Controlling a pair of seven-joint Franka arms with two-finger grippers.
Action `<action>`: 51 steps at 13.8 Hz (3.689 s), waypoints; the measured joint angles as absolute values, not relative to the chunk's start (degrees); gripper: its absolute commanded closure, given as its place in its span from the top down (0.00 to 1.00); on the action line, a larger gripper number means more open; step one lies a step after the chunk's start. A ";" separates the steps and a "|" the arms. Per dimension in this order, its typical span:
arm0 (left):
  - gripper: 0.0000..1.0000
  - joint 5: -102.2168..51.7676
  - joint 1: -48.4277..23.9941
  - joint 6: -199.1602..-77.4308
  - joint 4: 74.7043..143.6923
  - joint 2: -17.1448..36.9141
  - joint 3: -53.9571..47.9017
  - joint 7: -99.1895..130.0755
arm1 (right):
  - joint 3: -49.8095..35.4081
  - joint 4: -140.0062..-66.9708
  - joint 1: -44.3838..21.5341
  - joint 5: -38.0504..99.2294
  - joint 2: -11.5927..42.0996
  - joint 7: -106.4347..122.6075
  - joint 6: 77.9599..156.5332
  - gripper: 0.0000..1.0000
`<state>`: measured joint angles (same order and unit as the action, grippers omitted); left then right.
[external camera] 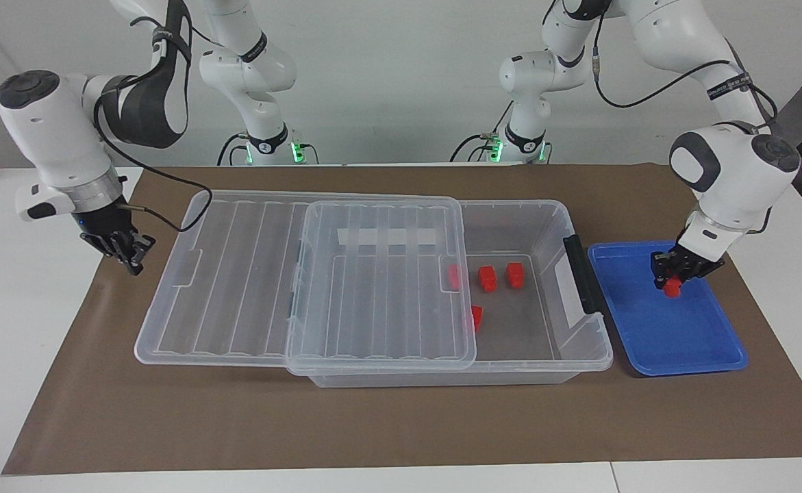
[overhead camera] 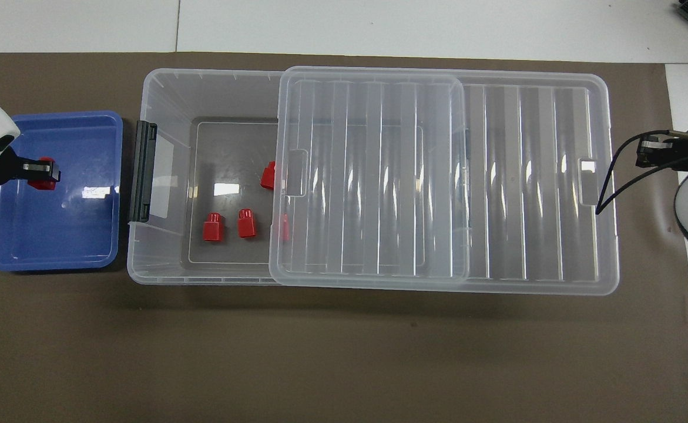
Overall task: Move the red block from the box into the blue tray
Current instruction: 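Lift the red block and carry it over the blue tray, then lower the block into the tray while the right gripper slides the lid shut, then open the left gripper to release the block while the right gripper withdraws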
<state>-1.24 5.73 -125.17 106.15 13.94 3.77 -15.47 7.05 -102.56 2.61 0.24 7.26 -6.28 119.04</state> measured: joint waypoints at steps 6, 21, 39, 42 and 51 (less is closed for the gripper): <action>0.00 -1.24 7.01 -134.70 110.41 17.70 3.71 -19.88 | 6.47 -102.57 2.43 1.13 8.79 -5.06 119.25 0.00; 0.51 -7.80 7.27 -140.98 112.80 20.08 3.67 -20.37 | -5.30 -102.58 1.68 1.16 8.79 2.70 117.50 0.00; 0.89 -7.89 7.21 -111.38 95.72 14.80 3.23 -19.78 | -15.32 -102.55 1.61 1.19 8.76 2.62 116.55 0.00; 1.00 -7.89 5.98 -106.45 94.33 11.17 2.69 -16.55 | -15.26 -102.28 1.65 1.20 8.13 -0.01 115.34 0.00; 1.00 -7.78 -0.13 -89.65 94.19 -6.16 2.20 -11.36 | -8.70 -102.03 1.85 1.15 1.91 -8.91 106.09 1.00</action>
<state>-7.78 -0.13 -89.65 94.19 -6.16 2.20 -11.36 -8.70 -102.03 1.85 1.15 1.91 -8.91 106.09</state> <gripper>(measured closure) 0.000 0.934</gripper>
